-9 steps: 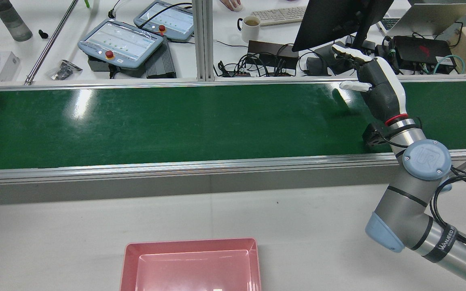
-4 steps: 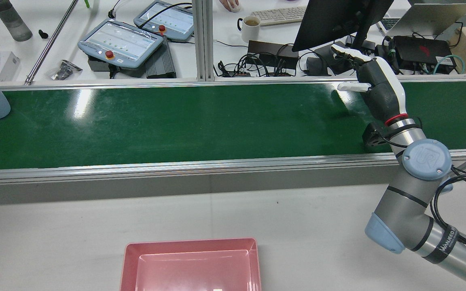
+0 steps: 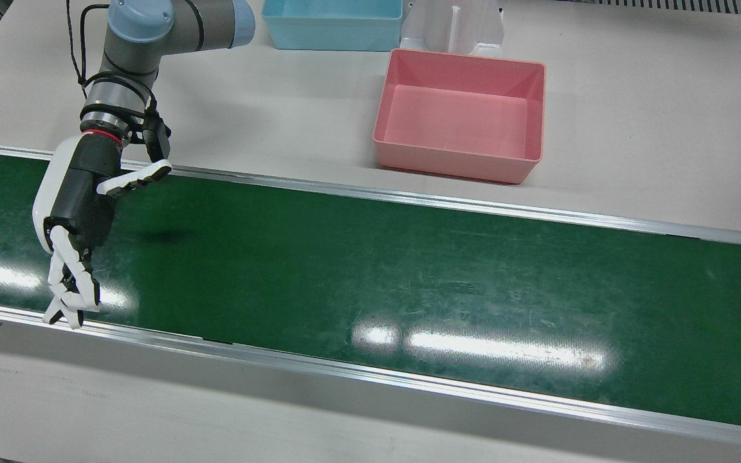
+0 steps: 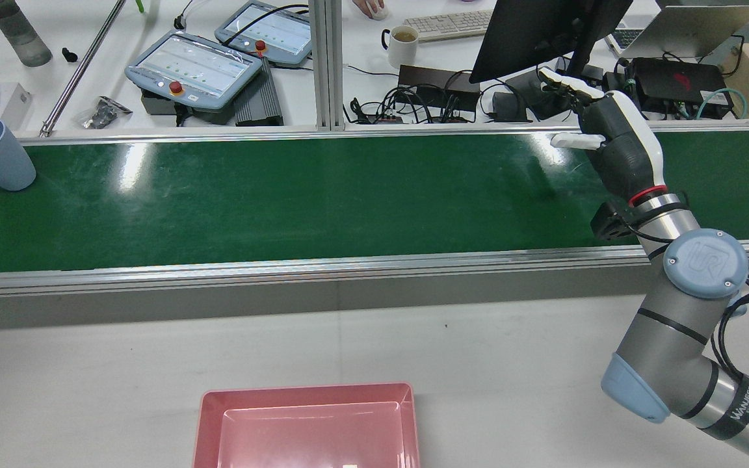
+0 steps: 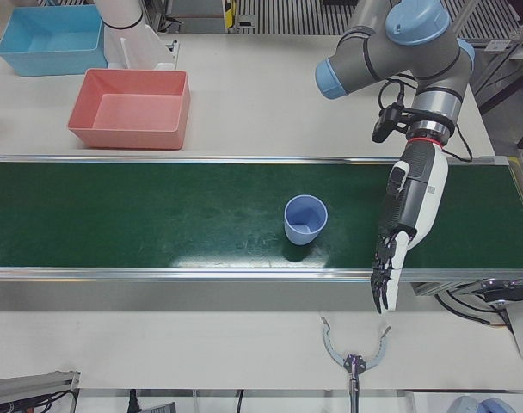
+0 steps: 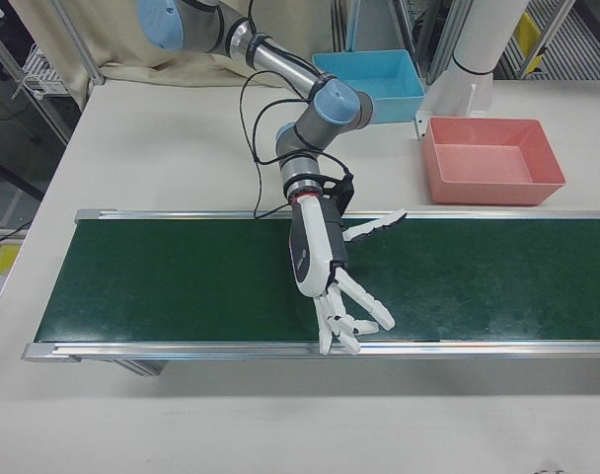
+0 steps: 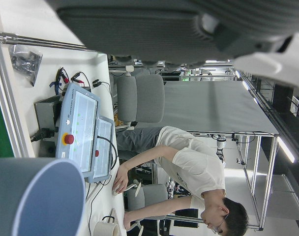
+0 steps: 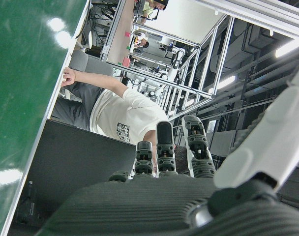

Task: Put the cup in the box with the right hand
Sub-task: 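Position the open right hand on the belt facing the approaching blue cup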

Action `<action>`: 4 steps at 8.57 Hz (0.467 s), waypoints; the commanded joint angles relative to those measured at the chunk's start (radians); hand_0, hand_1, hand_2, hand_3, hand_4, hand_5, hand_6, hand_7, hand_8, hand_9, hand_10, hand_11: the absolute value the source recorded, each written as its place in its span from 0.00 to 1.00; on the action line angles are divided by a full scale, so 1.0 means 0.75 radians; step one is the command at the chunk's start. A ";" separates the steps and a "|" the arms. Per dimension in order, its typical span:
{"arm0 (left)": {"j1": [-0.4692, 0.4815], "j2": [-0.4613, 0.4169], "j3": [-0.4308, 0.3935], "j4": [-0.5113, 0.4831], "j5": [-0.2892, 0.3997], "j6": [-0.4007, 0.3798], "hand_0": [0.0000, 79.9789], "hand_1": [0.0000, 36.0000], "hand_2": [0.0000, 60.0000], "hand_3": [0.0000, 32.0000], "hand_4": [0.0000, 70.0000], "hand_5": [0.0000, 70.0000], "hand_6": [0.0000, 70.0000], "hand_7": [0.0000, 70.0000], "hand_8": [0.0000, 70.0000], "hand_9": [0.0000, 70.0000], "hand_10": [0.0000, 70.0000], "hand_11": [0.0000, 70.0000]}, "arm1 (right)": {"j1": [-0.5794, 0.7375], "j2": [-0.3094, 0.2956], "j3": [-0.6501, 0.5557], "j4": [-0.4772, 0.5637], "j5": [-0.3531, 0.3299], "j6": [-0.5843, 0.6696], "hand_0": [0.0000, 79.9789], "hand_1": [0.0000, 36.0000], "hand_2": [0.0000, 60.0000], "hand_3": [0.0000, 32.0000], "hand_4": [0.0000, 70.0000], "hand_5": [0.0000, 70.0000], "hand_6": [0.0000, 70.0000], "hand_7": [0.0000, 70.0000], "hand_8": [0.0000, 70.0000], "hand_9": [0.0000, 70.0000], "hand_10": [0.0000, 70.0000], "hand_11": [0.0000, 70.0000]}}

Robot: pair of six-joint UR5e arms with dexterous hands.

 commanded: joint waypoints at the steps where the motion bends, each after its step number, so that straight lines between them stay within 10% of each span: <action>1: 0.000 0.001 -0.002 0.000 0.000 0.000 0.00 0.00 0.00 0.00 0.00 0.00 0.00 0.00 0.00 0.00 0.00 0.00 | 0.025 -0.030 0.067 -0.015 -0.005 0.002 0.52 0.00 0.00 0.00 0.17 0.02 0.12 0.59 0.09 0.25 0.00 0.00; 4: 0.000 0.001 -0.002 0.000 0.000 0.000 0.00 0.00 0.00 0.00 0.00 0.00 0.00 0.00 0.00 0.00 0.00 0.00 | 0.035 -0.053 0.082 -0.048 -0.005 0.007 0.54 0.00 0.00 0.00 0.16 0.02 0.11 0.56 0.10 0.25 0.00 0.00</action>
